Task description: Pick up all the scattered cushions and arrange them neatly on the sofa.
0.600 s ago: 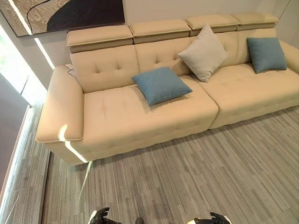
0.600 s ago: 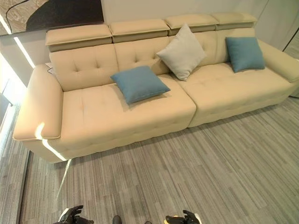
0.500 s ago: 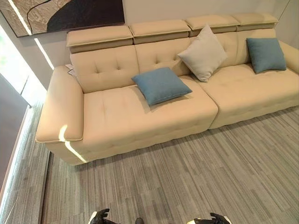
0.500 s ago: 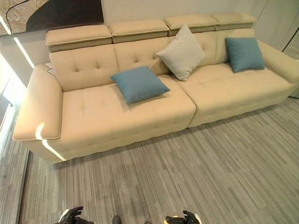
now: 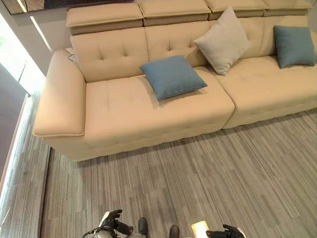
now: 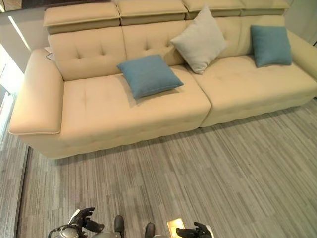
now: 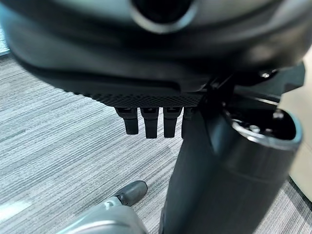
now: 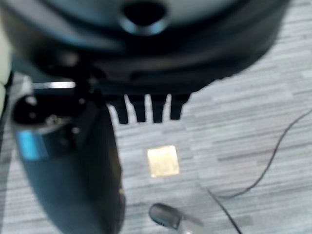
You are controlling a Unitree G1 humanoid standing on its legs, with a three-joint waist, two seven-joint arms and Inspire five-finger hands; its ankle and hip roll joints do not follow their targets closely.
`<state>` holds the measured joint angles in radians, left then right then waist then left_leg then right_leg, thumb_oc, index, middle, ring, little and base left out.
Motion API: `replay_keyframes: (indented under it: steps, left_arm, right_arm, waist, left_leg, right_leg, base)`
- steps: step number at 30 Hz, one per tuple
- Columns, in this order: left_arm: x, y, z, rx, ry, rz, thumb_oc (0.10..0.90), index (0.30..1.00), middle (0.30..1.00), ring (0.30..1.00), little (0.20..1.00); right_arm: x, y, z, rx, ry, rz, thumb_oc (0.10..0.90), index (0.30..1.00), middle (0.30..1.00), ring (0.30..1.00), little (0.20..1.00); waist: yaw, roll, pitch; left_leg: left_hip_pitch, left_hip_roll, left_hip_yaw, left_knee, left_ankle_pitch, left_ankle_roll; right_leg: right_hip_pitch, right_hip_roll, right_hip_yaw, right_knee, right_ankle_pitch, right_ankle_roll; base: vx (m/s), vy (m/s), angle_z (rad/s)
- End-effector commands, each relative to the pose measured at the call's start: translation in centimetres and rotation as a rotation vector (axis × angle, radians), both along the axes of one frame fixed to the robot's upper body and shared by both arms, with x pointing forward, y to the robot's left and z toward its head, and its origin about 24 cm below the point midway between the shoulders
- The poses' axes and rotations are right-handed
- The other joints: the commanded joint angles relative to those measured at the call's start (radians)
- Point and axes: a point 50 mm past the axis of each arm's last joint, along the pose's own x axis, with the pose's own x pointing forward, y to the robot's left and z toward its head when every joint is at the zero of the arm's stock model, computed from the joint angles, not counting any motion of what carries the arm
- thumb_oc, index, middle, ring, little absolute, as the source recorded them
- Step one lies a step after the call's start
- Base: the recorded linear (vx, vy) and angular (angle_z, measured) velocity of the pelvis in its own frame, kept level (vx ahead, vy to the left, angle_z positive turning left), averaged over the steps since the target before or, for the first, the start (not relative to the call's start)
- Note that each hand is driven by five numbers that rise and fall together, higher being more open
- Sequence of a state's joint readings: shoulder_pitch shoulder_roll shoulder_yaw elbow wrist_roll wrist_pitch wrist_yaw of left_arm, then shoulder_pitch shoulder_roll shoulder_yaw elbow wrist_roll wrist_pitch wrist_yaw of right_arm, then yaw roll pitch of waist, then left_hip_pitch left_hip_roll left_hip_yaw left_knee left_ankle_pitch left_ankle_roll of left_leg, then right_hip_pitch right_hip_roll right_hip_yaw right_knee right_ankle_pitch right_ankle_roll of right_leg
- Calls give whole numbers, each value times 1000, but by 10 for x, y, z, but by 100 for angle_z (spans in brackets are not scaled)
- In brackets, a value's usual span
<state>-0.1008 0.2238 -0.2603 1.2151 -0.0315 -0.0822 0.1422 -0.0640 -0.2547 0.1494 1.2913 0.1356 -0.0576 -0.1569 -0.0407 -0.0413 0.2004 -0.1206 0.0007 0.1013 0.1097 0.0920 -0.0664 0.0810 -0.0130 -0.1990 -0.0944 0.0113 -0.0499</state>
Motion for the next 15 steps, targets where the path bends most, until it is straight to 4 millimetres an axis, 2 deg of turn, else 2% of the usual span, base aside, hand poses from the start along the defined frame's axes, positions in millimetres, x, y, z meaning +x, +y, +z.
replay_keyframes:
  steps: [1,4,7,11,12,13,14,15]
  left_arm:
    - [7,-6,1,6,-13,-27,800,900,900,900,900]
    - [8,-4,2,12,-17,-27,800,900,900,900,900]
    - [5,-2,0,13,-2,-21,800,900,900,900,900]
    - [3,6,2,16,-6,10,800,900,900,900,900]
    - [4,6,2,16,-6,10,800,900,900,900,900]
    - [3,9,2,20,-3,19,800,900,900,900,900]
    - [-2,14,1,26,10,38,800,900,900,900,900]
    - [-5,17,1,29,18,47,800,900,900,900,900]
  right_arm:
    - [-1,-21,6,-73,-6,-11,800,900,900,900,900]
    - [0,-26,8,-89,-3,-7,800,900,900,900,900]
    - [-2,-26,7,-94,14,18,800,900,900,900,900]
    - [6,-25,9,-102,16,73,800,900,900,900,900]
    - [6,-25,9,-102,16,73,800,900,900,900,900]
    - [9,-25,10,-104,16,86,800,900,900,900,900]
    - [15,-27,13,-126,5,110,800,900,900,900,900]
    - [18,-27,13,-127,-2,118,800,900,900,900,900]
  waist:
    - [-9,1,-4]
    - [4,0,-9]
    - [7,6,-22]
    - [21,13,-31]
    - [22,12,-31]
    - [20,15,-31]
    - [16,22,-20]
    - [11,25,-16]
  left_leg:
    - [-23,38,4,69,-156,-8]
    - [-75,19,-3,55,-134,3]
    - [-42,5,-10,26,-146,18]
    - [24,-7,28,-36,-163,59]
    - [24,-8,29,-37,-163,59]
    - [41,-9,32,-50,-166,68]
    - [70,-7,50,-60,-178,87]
    - [83,-5,54,-65,-181,93]
  right_leg:
    - [10,-44,18,34,-114,90]
    - [14,-41,45,43,-132,96]
    - [13,-38,71,65,-146,101]
    - [-37,-84,75,199,-136,150]
    - [-38,-84,77,201,-137,150]
    - [-68,-92,81,260,-126,163]
    - [-118,-121,66,373,-81,189]
    - [-138,-128,64,414,-70,192]
  base:
    - [138,46,14]
    - [146,89,13]
    - [152,139,-33]
    - [161,198,-41]
    - [100,103,-48]
    - [133,153,-42]
    - [168,176,-38]
    - [160,161,-55]
